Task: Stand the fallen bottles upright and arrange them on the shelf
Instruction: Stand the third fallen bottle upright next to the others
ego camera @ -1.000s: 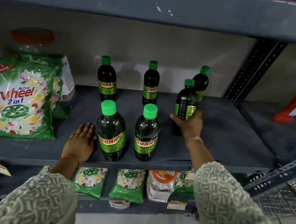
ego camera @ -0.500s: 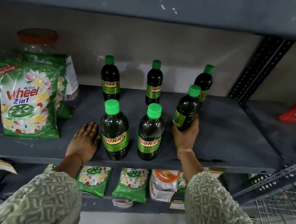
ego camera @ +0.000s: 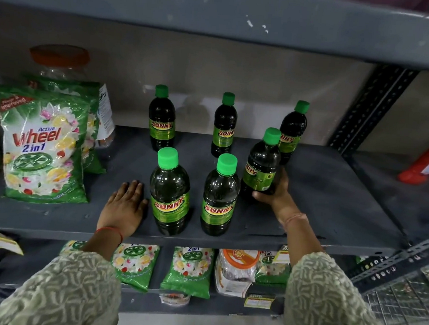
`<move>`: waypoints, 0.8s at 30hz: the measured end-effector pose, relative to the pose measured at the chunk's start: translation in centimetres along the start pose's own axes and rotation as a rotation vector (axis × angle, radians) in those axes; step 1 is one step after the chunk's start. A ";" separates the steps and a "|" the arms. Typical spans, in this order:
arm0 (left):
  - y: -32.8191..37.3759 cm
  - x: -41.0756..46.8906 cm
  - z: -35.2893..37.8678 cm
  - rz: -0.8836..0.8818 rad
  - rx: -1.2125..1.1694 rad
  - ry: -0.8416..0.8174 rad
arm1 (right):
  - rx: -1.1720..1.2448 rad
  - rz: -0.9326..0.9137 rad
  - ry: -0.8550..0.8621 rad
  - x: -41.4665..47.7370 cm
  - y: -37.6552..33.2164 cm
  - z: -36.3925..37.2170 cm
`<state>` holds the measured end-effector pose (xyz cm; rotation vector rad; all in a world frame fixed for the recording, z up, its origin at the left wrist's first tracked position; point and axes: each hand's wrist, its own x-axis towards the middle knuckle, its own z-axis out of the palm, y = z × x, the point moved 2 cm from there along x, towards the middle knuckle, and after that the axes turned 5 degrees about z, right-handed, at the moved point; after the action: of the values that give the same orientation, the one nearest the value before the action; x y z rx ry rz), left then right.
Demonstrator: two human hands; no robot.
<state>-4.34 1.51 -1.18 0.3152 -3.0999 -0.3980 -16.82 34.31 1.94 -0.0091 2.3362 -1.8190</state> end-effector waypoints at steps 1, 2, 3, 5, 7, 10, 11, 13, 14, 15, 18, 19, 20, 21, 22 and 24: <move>0.1 0.0 -0.1 0.001 -0.008 0.004 | -0.052 -0.028 0.107 -0.1 -0.1 0.8; 0.1 0.0 -0.1 -0.001 -0.019 0.004 | -0.143 -0.048 0.220 -0.3 0.0 1.8; 0.1 0.0 -0.2 -0.004 -0.027 0.002 | -0.207 -0.074 0.311 -0.6 0.1 2.6; 0.0 -0.1 -0.1 -0.003 -0.018 -0.003 | -0.165 -0.116 0.409 -1.2 0.4 3.2; 0.0 -0.1 -0.1 0.004 -0.001 -0.006 | -0.038 -0.070 0.365 -1.5 0.5 2.4; 0.1 -0.1 -0.2 0.000 -0.022 0.009 | 0.007 0.002 0.157 -0.9 0.7 1.0; 0.2 -0.2 -0.2 -0.001 -0.030 0.014 | -0.009 0.005 0.114 -0.6 0.8 0.7; 0.2 -0.2 -0.3 -0.004 -0.034 0.014 | -0.043 0.006 0.067 -0.5 1.0 0.6; 0.2 -0.2 -0.2 -0.008 -0.034 0.011 | -0.041 0.007 0.071 -0.6 1.0 0.8; 0.2 -0.2 -0.2 -0.009 -0.031 0.009 | -0.025 0.004 0.089 -0.7 0.9 1.0; 0.2 -0.1 -0.2 -0.006 -0.032 0.003 | -0.154 -0.014 0.276 -1.3 0.5 2.1; 0.2 -0.1 -0.2 -0.006 -0.035 0.002 | -0.192 -0.031 0.333 -1.4 0.6 2.5; 0.2 -0.1 -0.2 -0.007 -0.036 0.001 | -0.199 -0.051 0.363 -1.5 0.7 2.8; 0.2 -0.1 -0.2 -0.008 -0.035 0.001 | -0.188 -0.052 0.370 -1.6 0.8 3.0; 0.2 -0.2 -0.2 -0.009 -0.032 0.000 | -0.177 -0.039 0.363 -1.6 0.7 2.9; 0.2 -0.2 -0.2 -0.009 -0.031 -0.001 | -0.179 -0.012 0.317 -1.7 0.7 2.4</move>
<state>-4.21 1.66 -0.95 0.3288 -3.0906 -0.4457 -14.73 32.40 0.91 0.2598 2.7112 -1.7175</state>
